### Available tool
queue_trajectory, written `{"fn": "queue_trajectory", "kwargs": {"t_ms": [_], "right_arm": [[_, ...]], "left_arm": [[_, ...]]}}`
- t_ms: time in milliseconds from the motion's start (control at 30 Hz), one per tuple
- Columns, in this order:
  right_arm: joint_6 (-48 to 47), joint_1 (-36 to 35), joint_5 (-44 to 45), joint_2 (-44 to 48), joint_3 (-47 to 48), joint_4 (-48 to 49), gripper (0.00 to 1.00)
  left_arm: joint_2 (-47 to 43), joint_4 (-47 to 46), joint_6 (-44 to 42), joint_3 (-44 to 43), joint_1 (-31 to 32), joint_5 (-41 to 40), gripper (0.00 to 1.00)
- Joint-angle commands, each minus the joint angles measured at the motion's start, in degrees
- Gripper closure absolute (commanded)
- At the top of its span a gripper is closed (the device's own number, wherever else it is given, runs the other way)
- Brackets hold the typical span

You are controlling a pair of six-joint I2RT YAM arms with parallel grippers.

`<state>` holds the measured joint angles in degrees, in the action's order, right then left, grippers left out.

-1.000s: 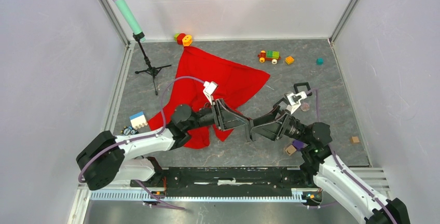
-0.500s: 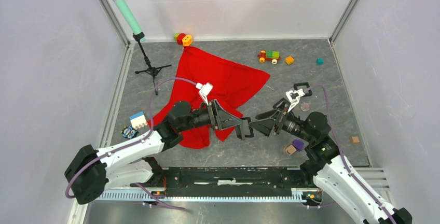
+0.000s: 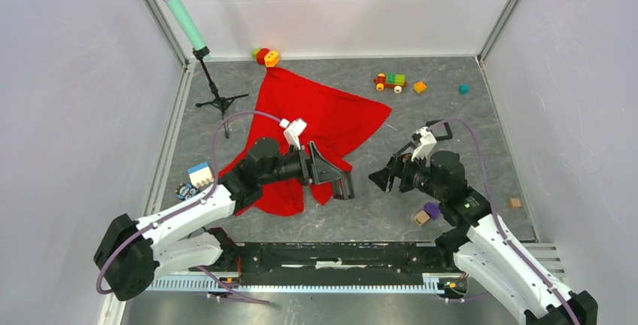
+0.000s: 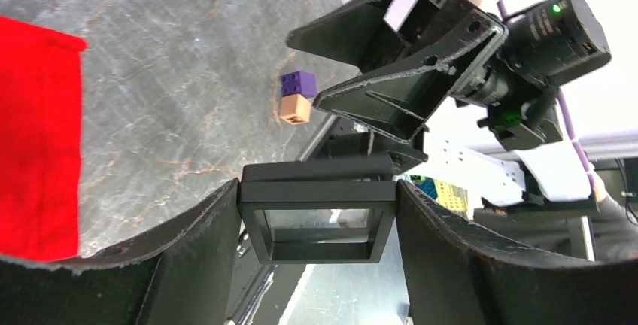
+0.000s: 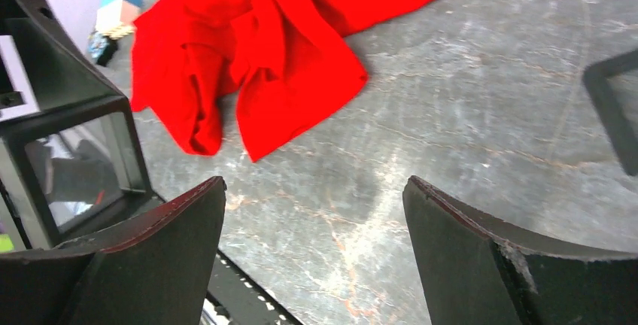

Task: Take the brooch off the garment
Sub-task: Open the brooch box.

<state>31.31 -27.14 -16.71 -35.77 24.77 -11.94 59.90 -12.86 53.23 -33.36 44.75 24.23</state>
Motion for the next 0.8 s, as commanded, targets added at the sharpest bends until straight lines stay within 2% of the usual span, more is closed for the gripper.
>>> {"fn": "queue_trajectory", "kwargs": {"t_ms": [0, 300, 500, 600, 700, 767], "right_arm": [[-4.6, 0.89, 5.47, -0.94, 4.57, -3.54, 0.08], [-11.23, 2.71, 20.53, -6.46, 12.75, -13.45, 0.08], [-10.7, 6.29, 33.26, -12.61, 14.69, -16.71, 0.09], [-9.16, 10.3, 33.26, -17.78, 14.51, -15.42, 0.09], [-6.9, 14.85, 34.57, -23.67, 16.0, -15.12, 0.05], [-6.34, 18.01, 33.95, -27.48, 17.32, -15.19, 0.07]], "left_arm": [[1.22, 2.44, -2.95, -2.36, -3.04, 2.03, 0.81], [7.13, 4.86, -5.96, -3.32, -8.39, 5.58, 0.82], [11.46, 8.11, -8.64, -5.71, -11.35, 9.0, 0.82], [13.36, 7.79, -8.82, -6.06, -12.51, 10.67, 0.84], [14.71, 7.38, -9.18, -6.2, -13.15, 11.62, 0.85], [15.35, 6.61, -9.11, -6.12, -13.37, 12.55, 0.85]]}}
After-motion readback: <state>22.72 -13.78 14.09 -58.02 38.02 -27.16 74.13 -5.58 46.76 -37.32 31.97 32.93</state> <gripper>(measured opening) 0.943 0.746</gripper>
